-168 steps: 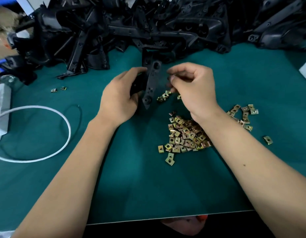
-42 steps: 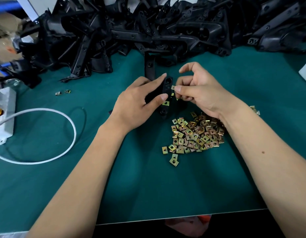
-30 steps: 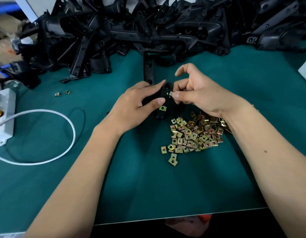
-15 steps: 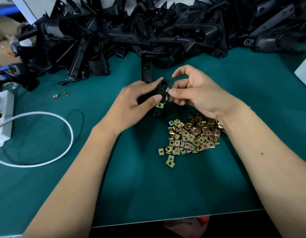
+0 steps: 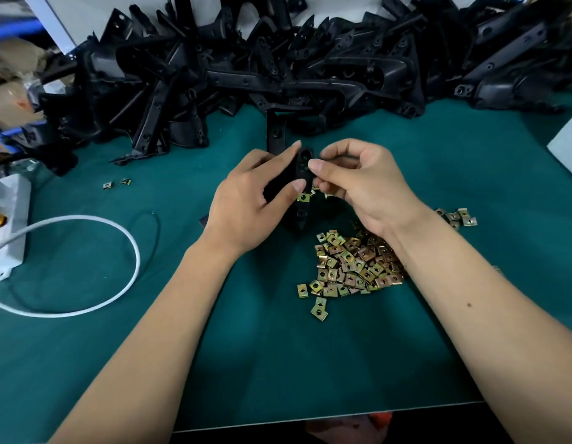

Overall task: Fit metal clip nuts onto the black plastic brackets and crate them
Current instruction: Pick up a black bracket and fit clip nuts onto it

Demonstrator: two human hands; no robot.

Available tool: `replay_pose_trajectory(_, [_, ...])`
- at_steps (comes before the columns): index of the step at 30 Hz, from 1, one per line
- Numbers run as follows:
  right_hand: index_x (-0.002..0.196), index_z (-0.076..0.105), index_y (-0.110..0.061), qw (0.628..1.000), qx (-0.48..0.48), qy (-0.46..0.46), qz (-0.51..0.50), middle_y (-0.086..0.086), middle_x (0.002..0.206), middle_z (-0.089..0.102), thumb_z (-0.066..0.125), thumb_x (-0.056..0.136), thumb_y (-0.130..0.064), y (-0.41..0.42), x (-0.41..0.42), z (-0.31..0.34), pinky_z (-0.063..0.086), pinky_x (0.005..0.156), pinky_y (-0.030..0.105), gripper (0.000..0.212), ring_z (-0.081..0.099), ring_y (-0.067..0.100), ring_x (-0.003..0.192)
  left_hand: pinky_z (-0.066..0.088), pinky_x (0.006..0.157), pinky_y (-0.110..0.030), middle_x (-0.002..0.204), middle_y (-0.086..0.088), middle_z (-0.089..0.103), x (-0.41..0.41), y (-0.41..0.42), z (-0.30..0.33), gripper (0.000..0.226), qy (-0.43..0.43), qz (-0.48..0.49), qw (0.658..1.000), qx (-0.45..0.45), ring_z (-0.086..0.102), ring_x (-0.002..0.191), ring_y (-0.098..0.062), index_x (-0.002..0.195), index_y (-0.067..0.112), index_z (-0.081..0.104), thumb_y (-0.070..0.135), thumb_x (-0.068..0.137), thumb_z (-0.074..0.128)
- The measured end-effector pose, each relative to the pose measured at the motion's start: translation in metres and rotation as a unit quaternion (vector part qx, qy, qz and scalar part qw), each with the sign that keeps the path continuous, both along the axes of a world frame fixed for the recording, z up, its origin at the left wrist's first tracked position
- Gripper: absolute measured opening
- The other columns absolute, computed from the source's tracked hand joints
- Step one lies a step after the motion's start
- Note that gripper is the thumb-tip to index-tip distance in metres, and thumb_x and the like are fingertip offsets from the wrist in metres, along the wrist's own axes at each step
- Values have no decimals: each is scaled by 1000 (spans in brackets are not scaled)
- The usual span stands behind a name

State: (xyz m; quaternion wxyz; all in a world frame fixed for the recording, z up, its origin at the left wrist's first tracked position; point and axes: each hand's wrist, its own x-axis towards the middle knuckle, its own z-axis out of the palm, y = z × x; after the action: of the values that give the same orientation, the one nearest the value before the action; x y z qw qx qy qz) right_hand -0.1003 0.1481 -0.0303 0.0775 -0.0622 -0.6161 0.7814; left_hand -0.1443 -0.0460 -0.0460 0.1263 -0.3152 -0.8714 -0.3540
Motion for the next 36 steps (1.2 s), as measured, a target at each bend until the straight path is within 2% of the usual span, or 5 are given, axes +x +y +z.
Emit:
replay_pose_trajectory(4, [106, 66, 2, 997, -74, -21, 22, 10, 82, 72, 71, 89, 9, 5, 0, 3, 59, 68, 21, 19, 73, 17, 71, 55, 85, -42, 111, 11, 56, -1, 0, 0, 56, -5, 12, 1000, 3, 59, 101, -10, 151, 36, 50, 57, 98, 52])
replay_pose_trajectory(9, [102, 64, -2, 999, -20, -36, 22, 14, 81, 72, 75, 86, 6, 3, 3, 7, 58, 62, 23, 21, 71, 18, 63, 55, 84, -43, 112, 13, 54, -2, -1, -2, 56, -8, 12, 1000, -7, 60, 100, -11, 151, 38, 50, 57, 98, 52])
replay_pose_trajectory(16, [106, 56, -6, 1000, -5, -26, 11, 7, 80, 72, 71, 89, 9, 1, 1, 6, 57, 67, 25, 27, 68, 17, 66, 55, 84, -43, 113, 13, 55, -4, -1, -3, 56, -10, 22, 1000, -15, 60, 100, -11, 151, 39, 49, 58, 98, 51])
replay_pose_trajectory(21, [104, 58, -6, 1000, 15, -24, 10, 7, 81, 71, 70, 90, 9, 1, 1, 6, 56, 67, 24, 24, 66, 15, 67, 55, 85, -43, 113, 12, 56, -3, 0, -3, 56, -9, 19, 1000, -12, 60, 101, -12, 150, 39, 49, 56, 98, 53])
replay_pose_trajectory(36, [110, 51, -7, 991, 122, -34, 50, 18, 83, 70, 76, 85, 9, 11, 3, 6, 57, 67, 26, 38, 69, 22, 68, 54, 87, -46, 118, 6, 60, -4, -5, -1, 57, -42, -22, 998, -46, 62, 104, -16, 147, 39, 54, 57, 94, 57])
